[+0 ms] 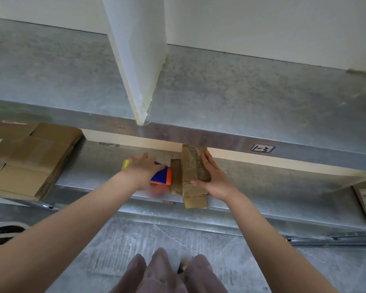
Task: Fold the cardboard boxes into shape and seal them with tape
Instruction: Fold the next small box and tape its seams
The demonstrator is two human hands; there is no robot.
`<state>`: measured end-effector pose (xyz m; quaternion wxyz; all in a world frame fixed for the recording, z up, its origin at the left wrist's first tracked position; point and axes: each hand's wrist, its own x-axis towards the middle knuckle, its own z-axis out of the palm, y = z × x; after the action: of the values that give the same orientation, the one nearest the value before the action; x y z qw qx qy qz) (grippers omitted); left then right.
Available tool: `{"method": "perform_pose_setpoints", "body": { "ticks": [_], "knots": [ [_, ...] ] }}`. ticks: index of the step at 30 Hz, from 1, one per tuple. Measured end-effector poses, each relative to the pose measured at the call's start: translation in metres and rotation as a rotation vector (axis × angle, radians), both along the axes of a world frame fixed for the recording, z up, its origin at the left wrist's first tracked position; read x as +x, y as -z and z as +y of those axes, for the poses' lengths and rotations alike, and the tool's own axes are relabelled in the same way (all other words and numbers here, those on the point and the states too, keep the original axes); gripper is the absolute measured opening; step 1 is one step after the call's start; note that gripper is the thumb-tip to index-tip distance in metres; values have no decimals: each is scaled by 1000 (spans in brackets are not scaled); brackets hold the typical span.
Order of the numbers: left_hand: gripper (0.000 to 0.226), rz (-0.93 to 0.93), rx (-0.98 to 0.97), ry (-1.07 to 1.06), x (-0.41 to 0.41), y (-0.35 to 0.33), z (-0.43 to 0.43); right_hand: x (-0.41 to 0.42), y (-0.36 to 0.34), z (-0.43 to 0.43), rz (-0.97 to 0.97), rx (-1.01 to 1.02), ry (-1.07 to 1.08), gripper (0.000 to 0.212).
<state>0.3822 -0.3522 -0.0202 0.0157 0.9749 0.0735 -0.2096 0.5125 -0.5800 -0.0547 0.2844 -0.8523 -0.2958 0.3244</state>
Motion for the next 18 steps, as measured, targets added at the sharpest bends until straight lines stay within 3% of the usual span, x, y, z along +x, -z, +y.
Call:
{"method": "perform_pose_setpoints", "body": {
  "ticks": [4, 8, 18],
  "knots": [
    [70, -36, -103, -48, -11, 2, 17, 4, 2, -3, 9, 8, 23, 102],
    [64, -53, -45, -61, -10, 6, 17, 6, 2, -2, 6, 25, 15, 101],
    [61, 83, -115, -143, -4, 6, 46, 6, 1, -4, 40, 26, 29, 100]
  ]
}}
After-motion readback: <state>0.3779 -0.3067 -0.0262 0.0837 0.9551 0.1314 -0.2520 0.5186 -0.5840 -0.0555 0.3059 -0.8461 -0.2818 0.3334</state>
